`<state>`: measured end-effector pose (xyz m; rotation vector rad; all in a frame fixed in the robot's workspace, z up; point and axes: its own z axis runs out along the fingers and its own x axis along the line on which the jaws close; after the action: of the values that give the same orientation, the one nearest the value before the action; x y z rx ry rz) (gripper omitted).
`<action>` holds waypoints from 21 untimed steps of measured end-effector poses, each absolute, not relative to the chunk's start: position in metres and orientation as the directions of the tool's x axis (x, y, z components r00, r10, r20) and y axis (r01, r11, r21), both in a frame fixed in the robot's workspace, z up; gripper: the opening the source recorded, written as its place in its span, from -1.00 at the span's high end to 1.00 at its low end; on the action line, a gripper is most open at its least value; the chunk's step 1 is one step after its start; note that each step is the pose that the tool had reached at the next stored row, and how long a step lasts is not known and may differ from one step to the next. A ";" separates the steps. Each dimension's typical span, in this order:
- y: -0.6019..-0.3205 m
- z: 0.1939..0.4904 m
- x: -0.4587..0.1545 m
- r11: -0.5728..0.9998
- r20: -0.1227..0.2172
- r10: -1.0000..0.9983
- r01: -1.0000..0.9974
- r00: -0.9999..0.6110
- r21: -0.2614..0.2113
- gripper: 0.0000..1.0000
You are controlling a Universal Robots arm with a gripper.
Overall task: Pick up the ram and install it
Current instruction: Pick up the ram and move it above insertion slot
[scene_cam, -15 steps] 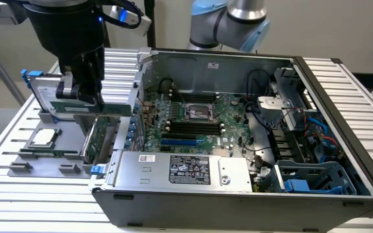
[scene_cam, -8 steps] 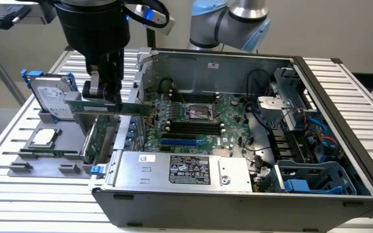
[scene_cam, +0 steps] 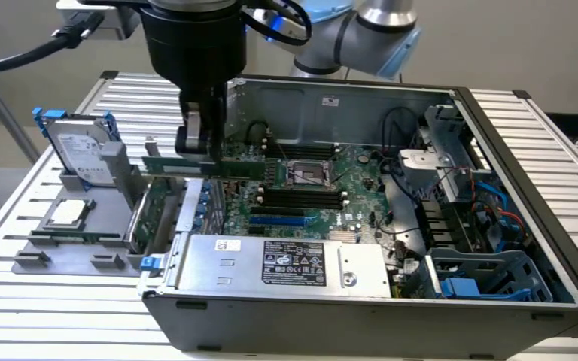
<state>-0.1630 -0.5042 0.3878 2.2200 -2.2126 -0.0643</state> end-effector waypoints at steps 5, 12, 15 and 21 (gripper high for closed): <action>-0.504 0.388 -0.140 -0.004 -0.025 -1.000 -0.999 0.003 0.034 1.00; -0.498 0.384 -0.108 -0.004 -0.025 -1.000 -0.999 0.003 0.034 1.00; -0.493 0.381 -0.095 -0.004 -0.025 -1.000 -0.999 0.003 0.034 1.00; -0.476 0.372 -0.072 -0.004 -0.025 -1.000 -0.999 0.003 0.034 1.00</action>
<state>-0.0725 -0.4756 0.3721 2.2203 -2.2130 -0.0650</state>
